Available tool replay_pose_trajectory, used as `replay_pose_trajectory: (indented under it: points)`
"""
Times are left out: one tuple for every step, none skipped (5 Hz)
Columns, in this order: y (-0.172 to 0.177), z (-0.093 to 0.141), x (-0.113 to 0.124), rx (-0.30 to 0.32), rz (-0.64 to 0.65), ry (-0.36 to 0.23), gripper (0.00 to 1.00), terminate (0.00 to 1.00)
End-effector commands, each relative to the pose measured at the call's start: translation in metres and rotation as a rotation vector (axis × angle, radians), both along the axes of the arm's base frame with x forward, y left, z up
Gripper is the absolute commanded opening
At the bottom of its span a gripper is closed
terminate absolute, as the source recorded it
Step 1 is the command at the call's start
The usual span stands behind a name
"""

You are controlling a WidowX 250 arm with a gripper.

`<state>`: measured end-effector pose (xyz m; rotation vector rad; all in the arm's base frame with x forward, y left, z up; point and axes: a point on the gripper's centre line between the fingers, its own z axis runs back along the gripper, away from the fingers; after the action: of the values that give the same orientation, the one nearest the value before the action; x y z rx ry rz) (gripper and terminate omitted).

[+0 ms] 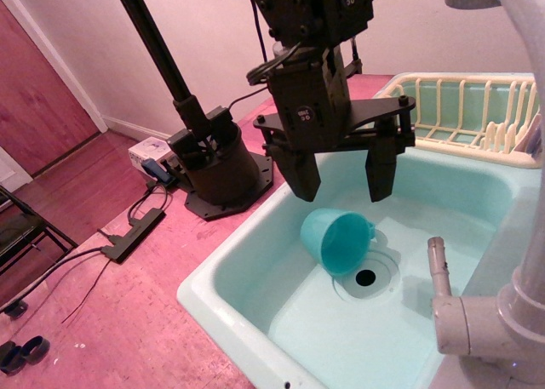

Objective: Flip cup upright

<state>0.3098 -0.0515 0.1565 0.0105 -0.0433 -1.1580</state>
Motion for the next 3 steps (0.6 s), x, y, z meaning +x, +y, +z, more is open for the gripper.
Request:
replay_pose_trajectory:
  points:
    - [0.000,0.000,0.000,0.000,0.000,0.000,1.00,0.00]
    - [0.006,-0.003,-0.012,-0.021,-0.033,0.012,1.00,0.00]
    - [0.014,-0.001,-0.026,-0.021,-0.067,0.044,1.00,0.00]
